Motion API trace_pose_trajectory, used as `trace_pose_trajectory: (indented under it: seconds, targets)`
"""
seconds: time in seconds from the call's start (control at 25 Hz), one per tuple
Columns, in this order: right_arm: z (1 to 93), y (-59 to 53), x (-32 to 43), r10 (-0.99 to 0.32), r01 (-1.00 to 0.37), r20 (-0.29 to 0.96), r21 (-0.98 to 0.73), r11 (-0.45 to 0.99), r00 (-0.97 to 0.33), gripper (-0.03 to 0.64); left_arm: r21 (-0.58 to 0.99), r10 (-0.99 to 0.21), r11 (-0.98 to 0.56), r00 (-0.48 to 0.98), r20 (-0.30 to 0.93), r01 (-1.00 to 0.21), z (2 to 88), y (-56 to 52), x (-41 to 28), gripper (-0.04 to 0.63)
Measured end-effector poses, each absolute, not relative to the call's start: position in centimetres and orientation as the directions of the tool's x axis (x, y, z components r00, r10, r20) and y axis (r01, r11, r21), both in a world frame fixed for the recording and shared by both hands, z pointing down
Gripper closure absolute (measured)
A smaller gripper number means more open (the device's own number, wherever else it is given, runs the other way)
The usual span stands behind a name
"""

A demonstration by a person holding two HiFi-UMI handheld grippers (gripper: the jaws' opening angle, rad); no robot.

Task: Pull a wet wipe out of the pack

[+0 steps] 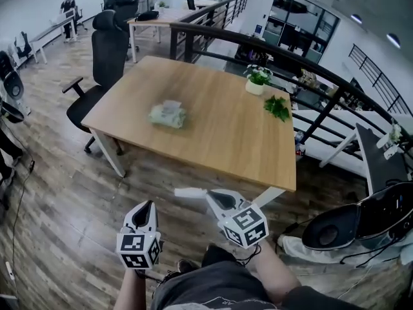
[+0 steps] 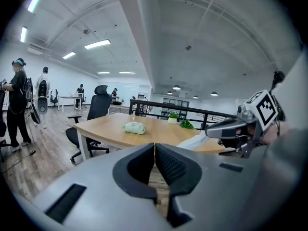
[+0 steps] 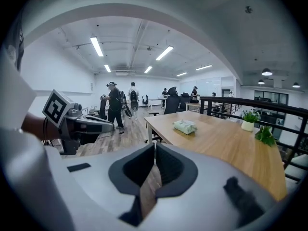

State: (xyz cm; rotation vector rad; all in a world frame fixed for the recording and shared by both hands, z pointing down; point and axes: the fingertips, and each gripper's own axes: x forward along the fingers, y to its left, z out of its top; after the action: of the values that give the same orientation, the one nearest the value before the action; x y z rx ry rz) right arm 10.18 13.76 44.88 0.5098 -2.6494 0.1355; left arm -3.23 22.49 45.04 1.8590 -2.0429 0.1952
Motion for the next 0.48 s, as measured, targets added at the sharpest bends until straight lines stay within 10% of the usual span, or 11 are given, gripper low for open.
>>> trace_pose_trajectory:
  seconds: [0.48]
  targets:
    - [44.8,15.1,14.8,-0.326,-0.357,0.437,0.012,0.934,-0.839,0.589,0.153,-0.936,0.138,-0.079,0.343,-0.978,45.2,23.9,1.2,0.580]
